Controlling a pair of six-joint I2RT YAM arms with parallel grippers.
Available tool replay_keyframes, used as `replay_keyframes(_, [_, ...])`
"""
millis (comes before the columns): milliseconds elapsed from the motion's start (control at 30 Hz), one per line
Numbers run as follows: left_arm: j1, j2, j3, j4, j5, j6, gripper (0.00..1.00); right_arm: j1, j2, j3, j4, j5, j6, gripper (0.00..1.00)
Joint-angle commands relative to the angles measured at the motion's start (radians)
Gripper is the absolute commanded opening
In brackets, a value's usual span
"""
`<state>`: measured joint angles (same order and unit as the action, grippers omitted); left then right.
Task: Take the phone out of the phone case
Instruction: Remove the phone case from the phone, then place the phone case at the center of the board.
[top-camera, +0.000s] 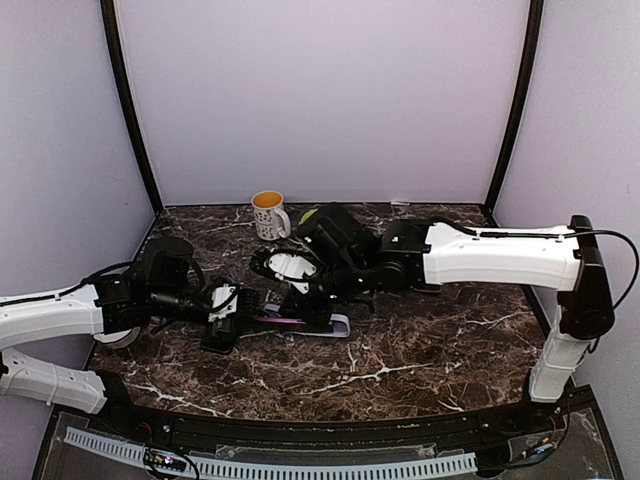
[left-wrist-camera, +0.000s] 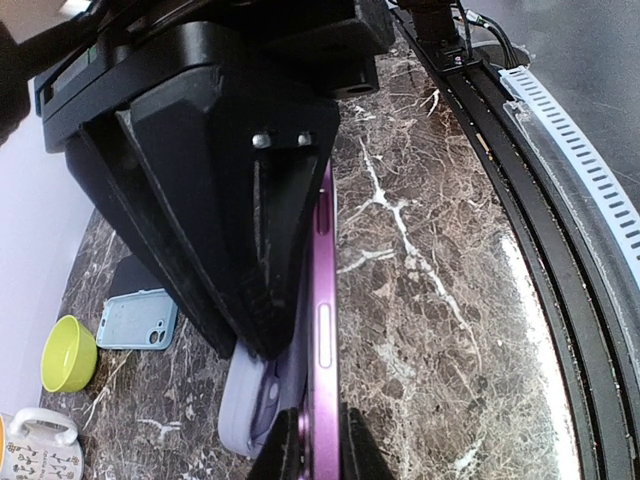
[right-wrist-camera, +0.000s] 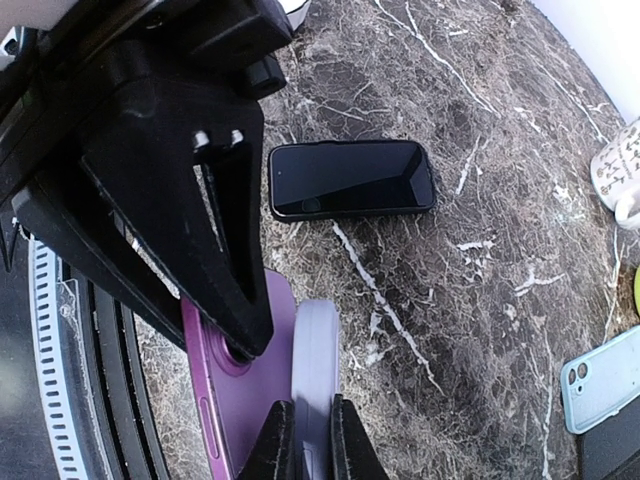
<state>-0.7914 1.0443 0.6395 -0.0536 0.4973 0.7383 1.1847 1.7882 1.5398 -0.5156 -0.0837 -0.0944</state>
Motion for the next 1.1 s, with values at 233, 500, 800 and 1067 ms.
replay_keyframes(233, [0.0,-0.026,0.051,0.069,-0.002,0.006,0.0,0.0,-0.13,-0.094,0.042,0.19,0.047,0.0])
replay_keyframes(500, [0.0,-0.032,0.052,0.067,0.009,0.004,0.0,-0.065,-0.177,-0.136,0.066,0.298,0.116,0.0])
replay_keyframes(800, [0.0,-0.04,0.056,0.063,0.017,0.001,0.0,-0.26,-0.27,-0.257,0.165,0.397,0.266,0.0])
replay_keyframes(1067, [0.0,-0.043,0.056,0.062,0.019,-0.001,0.0,-0.582,-0.383,-0.426,0.289,0.254,0.389,0.0])
